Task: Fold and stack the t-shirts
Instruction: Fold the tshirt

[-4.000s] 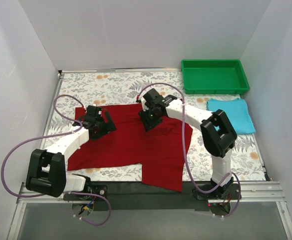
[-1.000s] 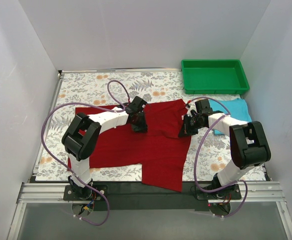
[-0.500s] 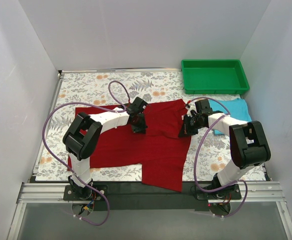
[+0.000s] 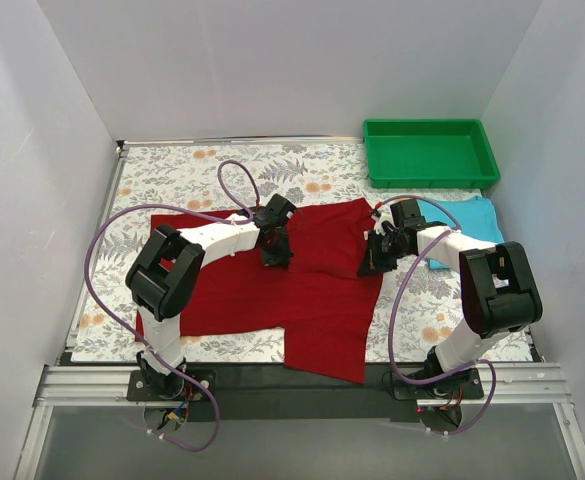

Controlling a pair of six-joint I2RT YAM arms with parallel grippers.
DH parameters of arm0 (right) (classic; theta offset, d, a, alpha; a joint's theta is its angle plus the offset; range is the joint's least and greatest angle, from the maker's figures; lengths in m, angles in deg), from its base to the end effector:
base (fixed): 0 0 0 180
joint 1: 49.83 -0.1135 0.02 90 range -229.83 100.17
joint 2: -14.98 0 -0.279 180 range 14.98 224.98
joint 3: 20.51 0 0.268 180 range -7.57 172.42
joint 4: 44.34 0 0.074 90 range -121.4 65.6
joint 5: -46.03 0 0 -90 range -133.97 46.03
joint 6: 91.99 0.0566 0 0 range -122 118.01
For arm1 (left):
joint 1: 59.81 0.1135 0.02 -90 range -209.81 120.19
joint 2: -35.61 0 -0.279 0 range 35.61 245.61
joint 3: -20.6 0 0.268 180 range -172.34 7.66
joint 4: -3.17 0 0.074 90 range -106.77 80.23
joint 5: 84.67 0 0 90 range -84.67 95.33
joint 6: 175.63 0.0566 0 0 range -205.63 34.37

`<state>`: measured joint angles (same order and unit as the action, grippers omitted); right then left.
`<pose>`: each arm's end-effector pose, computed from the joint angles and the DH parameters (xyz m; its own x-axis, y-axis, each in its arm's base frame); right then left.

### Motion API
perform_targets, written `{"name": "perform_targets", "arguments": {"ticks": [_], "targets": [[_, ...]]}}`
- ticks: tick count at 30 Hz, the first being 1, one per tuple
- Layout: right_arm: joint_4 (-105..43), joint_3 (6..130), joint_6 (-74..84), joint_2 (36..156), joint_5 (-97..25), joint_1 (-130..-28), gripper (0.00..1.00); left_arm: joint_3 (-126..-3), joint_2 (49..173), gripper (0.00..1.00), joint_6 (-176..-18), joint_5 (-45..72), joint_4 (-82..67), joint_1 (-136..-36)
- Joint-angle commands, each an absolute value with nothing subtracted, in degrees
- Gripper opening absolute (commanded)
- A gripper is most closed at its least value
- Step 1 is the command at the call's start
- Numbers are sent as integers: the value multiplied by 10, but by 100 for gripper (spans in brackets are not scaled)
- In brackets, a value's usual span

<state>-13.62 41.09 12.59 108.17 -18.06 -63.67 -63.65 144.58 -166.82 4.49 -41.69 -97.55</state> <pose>0.3066 0.1010 0.1411 -0.9359 0.0026 -0.3523 -0.1826 0.8516 0.4914 0.3166 -0.2440 0.1429 -0.7143 -0.6966 -0.0670 -0.6392 0.6884 -0.3427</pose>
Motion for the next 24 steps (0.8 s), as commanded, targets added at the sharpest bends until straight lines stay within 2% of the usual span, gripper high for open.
{"name": "perform_targets", "arguments": {"ticks": [1, 7, 8, 10, 11, 14, 15, 18, 24], "targets": [[-115, 428, 117, 1065, -169, -634, 1, -641, 1418, 0, -1661, 27, -441, -978], [-100, 425, 126, 1049, -166, -634, 2, -654, 1418, 0, -1658, 22, -446, -979], [-95, 425, 125, 1051, -166, -634, 7, -655, 1415, 0, -1658, 21, -446, -978], [-94, 429, 119, 1052, -170, -634, 14, -656, 1413, 8, -1659, 21, -446, -978], [-93, 432, 116, 1050, -176, -634, 22, -659, 1409, 18, -1659, 19, -447, -978], [-92, 466, 110, 1036, -206, -633, 32, -672, 1392, 31, -1653, 1, -451, -974], [-92, 480, 109, 1034, -213, -629, 35, -676, 1386, 41, -1651, -1, -452, -968], [-99, 538, 108, 1041, -240, -619, 36, -685, 1361, 57, -1636, -10, -443, -946], [-194, 614, 151, 1104, -271, -603, 29, -671, 1328, 57, -1617, -23, -410, -830]]}}
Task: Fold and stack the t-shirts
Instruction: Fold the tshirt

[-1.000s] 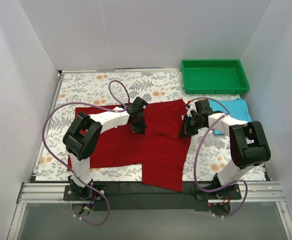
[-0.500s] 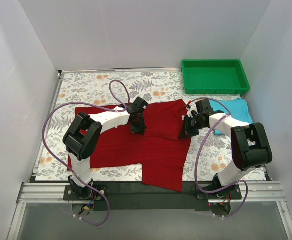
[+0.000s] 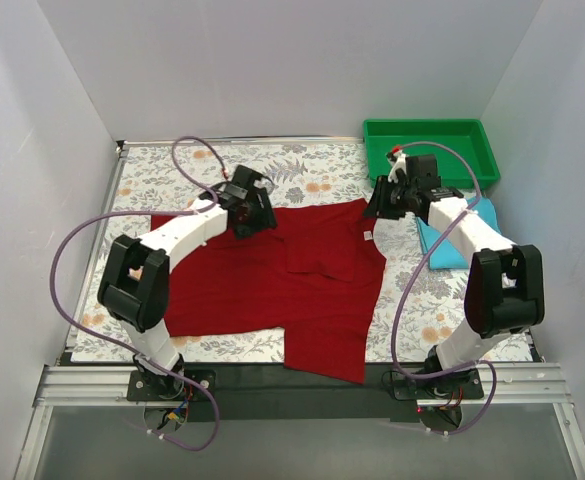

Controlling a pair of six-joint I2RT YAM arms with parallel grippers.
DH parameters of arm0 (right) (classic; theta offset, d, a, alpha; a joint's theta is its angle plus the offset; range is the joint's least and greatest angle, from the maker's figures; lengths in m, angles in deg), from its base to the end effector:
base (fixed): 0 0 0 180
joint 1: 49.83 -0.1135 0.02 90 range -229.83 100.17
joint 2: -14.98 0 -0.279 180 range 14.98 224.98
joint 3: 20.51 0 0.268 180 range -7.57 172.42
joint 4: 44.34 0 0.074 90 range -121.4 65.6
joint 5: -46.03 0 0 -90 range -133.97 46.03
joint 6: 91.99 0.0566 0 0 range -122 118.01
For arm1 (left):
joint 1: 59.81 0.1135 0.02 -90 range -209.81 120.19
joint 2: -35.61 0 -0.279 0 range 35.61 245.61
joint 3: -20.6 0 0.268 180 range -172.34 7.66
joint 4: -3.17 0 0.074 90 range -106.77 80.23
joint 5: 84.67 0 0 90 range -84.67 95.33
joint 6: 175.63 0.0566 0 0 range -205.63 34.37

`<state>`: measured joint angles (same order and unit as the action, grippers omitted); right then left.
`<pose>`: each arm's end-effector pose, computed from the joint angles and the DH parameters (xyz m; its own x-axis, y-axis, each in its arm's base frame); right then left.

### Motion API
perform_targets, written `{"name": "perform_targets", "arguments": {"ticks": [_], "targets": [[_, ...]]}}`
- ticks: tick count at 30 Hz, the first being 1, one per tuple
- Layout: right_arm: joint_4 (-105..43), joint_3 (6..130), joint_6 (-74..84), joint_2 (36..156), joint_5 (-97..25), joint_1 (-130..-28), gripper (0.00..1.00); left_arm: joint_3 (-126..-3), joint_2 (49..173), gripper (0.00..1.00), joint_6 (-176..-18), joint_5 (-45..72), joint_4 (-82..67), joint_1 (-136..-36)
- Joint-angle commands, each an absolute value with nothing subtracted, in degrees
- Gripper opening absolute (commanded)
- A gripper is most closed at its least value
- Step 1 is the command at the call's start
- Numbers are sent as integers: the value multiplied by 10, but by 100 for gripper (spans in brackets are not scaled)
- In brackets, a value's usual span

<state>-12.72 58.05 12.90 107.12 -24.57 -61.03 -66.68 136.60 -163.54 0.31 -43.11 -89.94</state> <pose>0.3698 0.0924 0.2390 -0.7788 0.0929 -0.6204 -0.2201 0.8857 0.4088 0.3474 -0.1959 0.2110 -0.6088 -0.7729 -0.1788 -0.6355 0.6101 -0.4732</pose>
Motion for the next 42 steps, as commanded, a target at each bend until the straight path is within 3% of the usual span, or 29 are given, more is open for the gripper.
{"name": "perform_targets", "arguments": {"ticks": [1, 5, 15, 31, 40, 42], "targets": [[-207, 620, 161, 1115, -273, -603, 28, -666, 1328, 56, -1613, -25, -404, -810], [-261, 648, 183, 1167, -274, -603, 25, -653, 1339, 52, -1598, -41, -375, -705], [-305, 703, 210, 1292, -275, -602, 24, -664, 1445, 45, -1595, -45, -341, -577], [-306, 677, 234, 1348, -359, -537, 24, -691, 1536, 44, -1612, -7, -336, -529], [-287, 664, 209, 1254, -316, -540, 26, -731, 1458, 62, -1604, 3, -353, -530], [-274, 640, 204, 1226, -311, -546, 31, -709, 1409, 64, -1607, -6, -367, -529]]}}
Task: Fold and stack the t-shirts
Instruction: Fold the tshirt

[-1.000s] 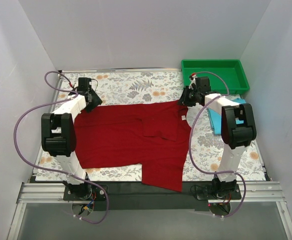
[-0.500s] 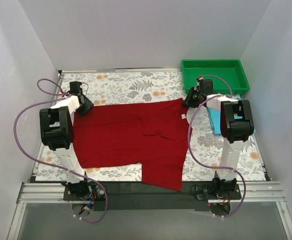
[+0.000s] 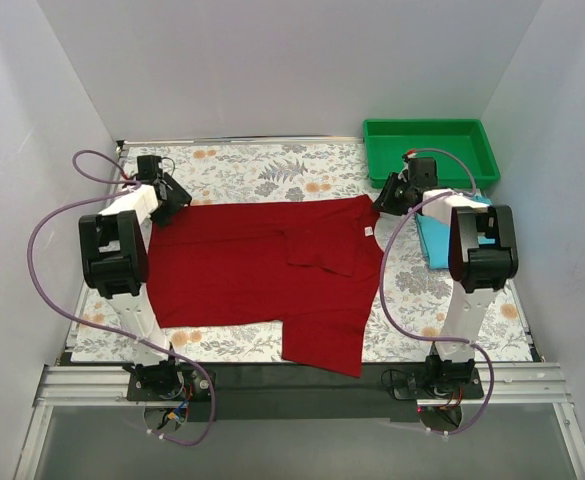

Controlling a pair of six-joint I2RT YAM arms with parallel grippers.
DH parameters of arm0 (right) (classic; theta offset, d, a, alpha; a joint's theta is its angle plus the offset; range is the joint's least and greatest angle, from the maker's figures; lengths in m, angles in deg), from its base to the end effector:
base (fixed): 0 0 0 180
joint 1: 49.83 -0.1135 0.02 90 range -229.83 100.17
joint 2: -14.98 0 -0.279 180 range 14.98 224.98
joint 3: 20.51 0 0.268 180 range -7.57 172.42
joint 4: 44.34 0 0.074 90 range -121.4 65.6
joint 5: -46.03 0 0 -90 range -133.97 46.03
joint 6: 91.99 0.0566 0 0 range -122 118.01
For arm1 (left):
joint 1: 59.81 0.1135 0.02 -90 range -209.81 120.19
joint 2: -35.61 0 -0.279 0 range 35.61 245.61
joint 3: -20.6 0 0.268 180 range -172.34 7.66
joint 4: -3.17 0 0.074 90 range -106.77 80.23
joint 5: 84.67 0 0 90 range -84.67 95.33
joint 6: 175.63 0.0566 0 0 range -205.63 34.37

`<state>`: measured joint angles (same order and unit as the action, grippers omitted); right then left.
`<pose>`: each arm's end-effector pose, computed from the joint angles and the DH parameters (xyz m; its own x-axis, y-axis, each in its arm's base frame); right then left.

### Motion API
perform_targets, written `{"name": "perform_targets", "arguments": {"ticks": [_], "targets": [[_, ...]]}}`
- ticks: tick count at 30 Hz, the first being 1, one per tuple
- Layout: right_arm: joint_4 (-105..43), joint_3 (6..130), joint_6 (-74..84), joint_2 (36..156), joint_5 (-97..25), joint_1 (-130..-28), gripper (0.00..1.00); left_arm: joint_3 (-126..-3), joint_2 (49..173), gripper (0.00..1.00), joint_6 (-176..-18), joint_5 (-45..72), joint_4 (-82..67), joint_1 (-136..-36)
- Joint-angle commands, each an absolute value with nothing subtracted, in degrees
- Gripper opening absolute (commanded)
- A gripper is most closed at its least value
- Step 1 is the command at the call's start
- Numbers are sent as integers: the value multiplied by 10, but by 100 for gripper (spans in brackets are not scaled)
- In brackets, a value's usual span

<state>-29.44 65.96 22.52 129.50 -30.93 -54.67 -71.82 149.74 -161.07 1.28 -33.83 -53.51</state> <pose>0.4641 0.0521 0.1533 -0.7201 0.3446 -0.6022 0.0571 0.8944 0.4435 0.4476 0.0534 0.1575 -0.0723 -0.9793 -0.1890 -0.8588 0.1575 -0.4875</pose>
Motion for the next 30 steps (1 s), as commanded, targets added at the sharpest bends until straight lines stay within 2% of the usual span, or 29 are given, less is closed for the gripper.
{"name": "perform_targets", "arguments": {"ticks": [1, 5, 9, 13, 16, 18, 25, 30], "targets": [[-269, 630, 202, 1195, -307, -547, 33, -694, 1391, 67, -1609, -20, -371, -530], [-232, 566, 188, 1115, -313, -571, 47, -618, 1303, 68, -1631, -62, -421, -530], [-170, 498, 160, 1034, -331, -599, 55, -507, 1199, 68, -1655, -95, -456, -530], [-114, 439, 145, 972, -345, -634, 56, -426, 1100, 67, -1686, -128, -507, -528], [-101, 398, 142, 927, -339, -657, 57, -388, 1061, 59, -1716, -133, -542, -529], [-93, 384, 136, 901, -336, -667, 57, -366, 1052, 56, -1740, -139, -562, -528], [-92, 345, 121, 860, -302, -669, 58, -340, 1069, 56, -1808, -102, -595, -528], [-94, 329, 113, 848, -288, -670, 58, -316, 1078, 56, -1841, -141, -614, -528]]}}
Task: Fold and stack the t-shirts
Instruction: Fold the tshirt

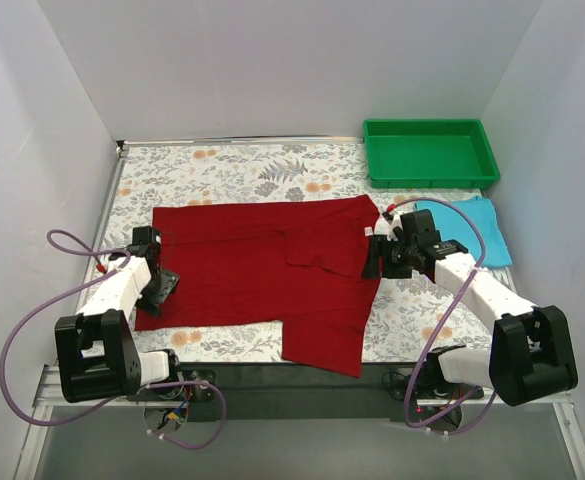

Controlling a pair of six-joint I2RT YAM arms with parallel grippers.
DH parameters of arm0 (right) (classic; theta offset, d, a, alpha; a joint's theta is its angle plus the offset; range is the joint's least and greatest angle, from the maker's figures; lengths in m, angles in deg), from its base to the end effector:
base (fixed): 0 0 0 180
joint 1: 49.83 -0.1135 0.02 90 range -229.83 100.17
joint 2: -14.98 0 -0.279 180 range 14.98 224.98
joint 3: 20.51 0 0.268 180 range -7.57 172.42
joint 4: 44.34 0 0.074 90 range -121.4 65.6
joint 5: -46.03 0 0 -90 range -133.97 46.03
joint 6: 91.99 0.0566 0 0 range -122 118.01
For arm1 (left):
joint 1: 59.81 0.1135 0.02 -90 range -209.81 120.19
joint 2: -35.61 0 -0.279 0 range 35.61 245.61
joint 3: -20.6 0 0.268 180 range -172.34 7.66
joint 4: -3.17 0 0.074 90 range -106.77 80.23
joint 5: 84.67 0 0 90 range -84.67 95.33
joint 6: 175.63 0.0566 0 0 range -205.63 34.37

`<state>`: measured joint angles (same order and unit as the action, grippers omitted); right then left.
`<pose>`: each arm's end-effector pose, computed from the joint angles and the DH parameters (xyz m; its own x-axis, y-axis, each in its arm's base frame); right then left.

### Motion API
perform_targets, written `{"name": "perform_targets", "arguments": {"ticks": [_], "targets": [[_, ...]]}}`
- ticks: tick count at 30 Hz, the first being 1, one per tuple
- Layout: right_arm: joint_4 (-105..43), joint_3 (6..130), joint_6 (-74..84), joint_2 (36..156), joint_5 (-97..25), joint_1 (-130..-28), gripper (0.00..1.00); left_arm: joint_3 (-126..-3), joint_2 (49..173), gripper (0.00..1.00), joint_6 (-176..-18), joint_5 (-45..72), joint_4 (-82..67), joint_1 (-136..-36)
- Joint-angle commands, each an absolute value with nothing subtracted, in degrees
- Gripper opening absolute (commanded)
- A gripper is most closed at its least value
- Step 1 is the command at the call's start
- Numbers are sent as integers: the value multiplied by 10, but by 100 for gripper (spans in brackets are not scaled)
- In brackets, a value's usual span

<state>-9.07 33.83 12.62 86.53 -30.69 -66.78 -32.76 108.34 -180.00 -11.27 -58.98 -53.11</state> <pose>0.2510 0.0901 0.1965 -0.8395 0.0008 -0.5434 -0.2127 0.9197 0.3299 0.2056 0.0404 0.1642 0.2281 -0.9353 -0.2705 -0.9677 -0.1872 -0.1686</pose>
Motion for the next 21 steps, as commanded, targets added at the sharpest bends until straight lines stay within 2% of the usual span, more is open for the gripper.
{"name": "perform_targets", "arguments": {"ticks": [1, 14, 18, 21], "targets": [[-97, 326, 112, 846, -287, -670, 58, -310, 1073, 56, -1847, -145, -612, -528], [-100, 299, 113, 818, -292, -670, 58, -279, 1072, 50, -1852, -189, -565, -527], [-93, 290, 120, 805, -291, -670, 58, -263, 1082, 42, -1842, -173, -542, -527], [-74, 285, 122, 799, -295, -670, 57, -264, 1089, 32, -1832, -164, -538, -527]]}}
